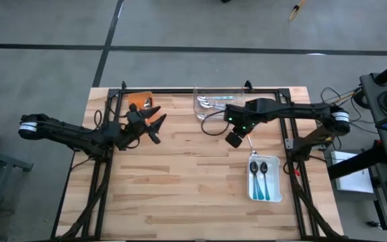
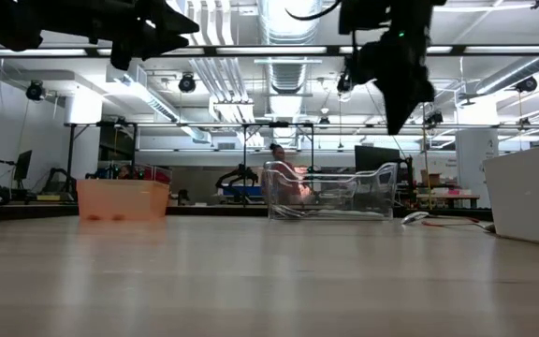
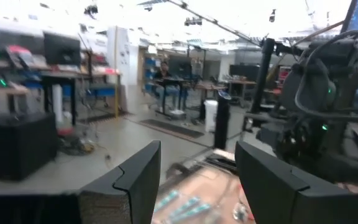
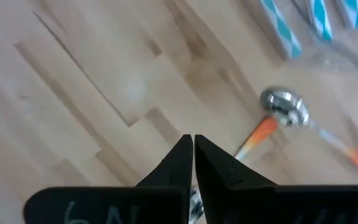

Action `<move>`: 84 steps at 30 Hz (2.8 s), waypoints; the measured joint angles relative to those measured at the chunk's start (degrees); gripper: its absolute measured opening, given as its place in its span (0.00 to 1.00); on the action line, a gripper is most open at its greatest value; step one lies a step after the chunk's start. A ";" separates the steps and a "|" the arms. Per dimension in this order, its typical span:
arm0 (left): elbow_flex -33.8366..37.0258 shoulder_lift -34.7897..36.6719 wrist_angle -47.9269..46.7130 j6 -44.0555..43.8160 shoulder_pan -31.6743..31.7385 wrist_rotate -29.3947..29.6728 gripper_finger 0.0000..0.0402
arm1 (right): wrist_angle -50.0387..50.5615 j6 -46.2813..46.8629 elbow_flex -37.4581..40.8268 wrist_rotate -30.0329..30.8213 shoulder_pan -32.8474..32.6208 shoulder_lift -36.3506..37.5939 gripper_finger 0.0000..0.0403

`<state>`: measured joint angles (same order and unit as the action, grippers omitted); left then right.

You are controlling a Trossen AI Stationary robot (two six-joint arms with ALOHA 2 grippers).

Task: Sort silverware by color (type)
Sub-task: Put the orange spoon into the orange bin

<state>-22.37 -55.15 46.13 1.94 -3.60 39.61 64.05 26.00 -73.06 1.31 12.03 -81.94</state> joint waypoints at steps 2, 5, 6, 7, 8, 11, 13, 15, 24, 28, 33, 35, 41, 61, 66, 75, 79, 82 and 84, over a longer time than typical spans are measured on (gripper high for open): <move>-0.02 0.02 -3.09 -3.31 -0.11 -0.78 0.47 | 0.01 1.20 2.06 0.07 0.11 1.99 0.02; -0.02 -0.02 -7.63 -7.71 -0.11 -2.95 0.47 | 0.21 3.58 4.27 1.66 0.54 4.16 0.02; -0.02 -0.02 -8.30 -9.12 -0.14 -3.16 0.47 | 0.11 4.38 4.68 1.69 0.73 4.82 0.02; -0.02 -0.02 -8.73 -10.68 -0.35 -3.51 0.47 | 0.10 4.87 5.03 1.60 0.74 5.29 0.02; -0.02 -0.02 -8.80 -12.10 -0.55 -4.27 0.47 | 0.21 5.37 5.36 1.55 0.74 5.64 0.02; -0.02 -0.02 -8.83 -13.92 -1.74 -7.47 0.47 | 1.23 5.55 6.14 1.67 0.74 5.98 0.06; -0.02 -0.02 -8.81 -14.06 -2.78 -7.88 0.47 | 1.96 5.59 6.45 2.92 0.72 6.00 0.09; -0.02 -0.02 -8.53 -14.08 -3.67 -7.86 0.47 | 1.88 5.67 6.45 4.51 0.74 5.98 0.14; -0.02 -0.02 -7.00 -14.71 -4.41 -7.71 0.47 | -1.87 4.86 6.04 5.28 0.74 5.58 0.27; -0.02 0.00 -6.97 -15.11 -4.63 -7.71 0.47 | -1.29 8.85 6.53 1.93 0.74 4.78 0.30; -0.02 0.00 -5.55 -13.58 -4.58 -7.69 0.47 | -1.16 10.77 8.52 -0.05 1.00 3.79 0.41; -0.02 0.00 -3.08 -11.27 -4.50 -7.67 0.47 | -1.10 11.93 9.90 -0.05 1.67 3.35 0.46; -0.02 0.13 3.73 -2.39 -4.50 -7.63 0.47 | -1.49 15.52 14.19 0.02 4.67 1.84 0.55; -0.02 0.41 2.53 0.35 -4.50 -7.64 0.47 | -6.54 15.40 19.85 0.19 5.53 -6.42 0.54; -0.02 0.41 2.49 0.35 -4.50 -7.64 0.47 | -7.84 14.91 19.85 0.21 5.53 -8.67 0.54; -0.02 0.41 2.44 0.35 -4.50 -7.64 0.47 | -8.61 13.28 19.83 0.16 5.53 -10.87 0.51; -0.02 0.41 2.39 0.35 -4.50 -7.64 0.47 | -9.51 13.09 19.89 0.12 5.51 -10.53 0.44; -0.02 0.41 2.36 0.35 -4.50 -7.65 0.47 | -10.04 13.07 19.89 0.12 5.51 -10.53 0.37; -0.02 0.41 2.31 0.35 -4.50 -7.66 0.47 | -10.51 13.09 19.89 -0.07 5.51 -10.78 0.33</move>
<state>-22.39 -54.74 48.45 2.28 -8.10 31.95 53.54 39.09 -53.17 1.24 17.54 -92.73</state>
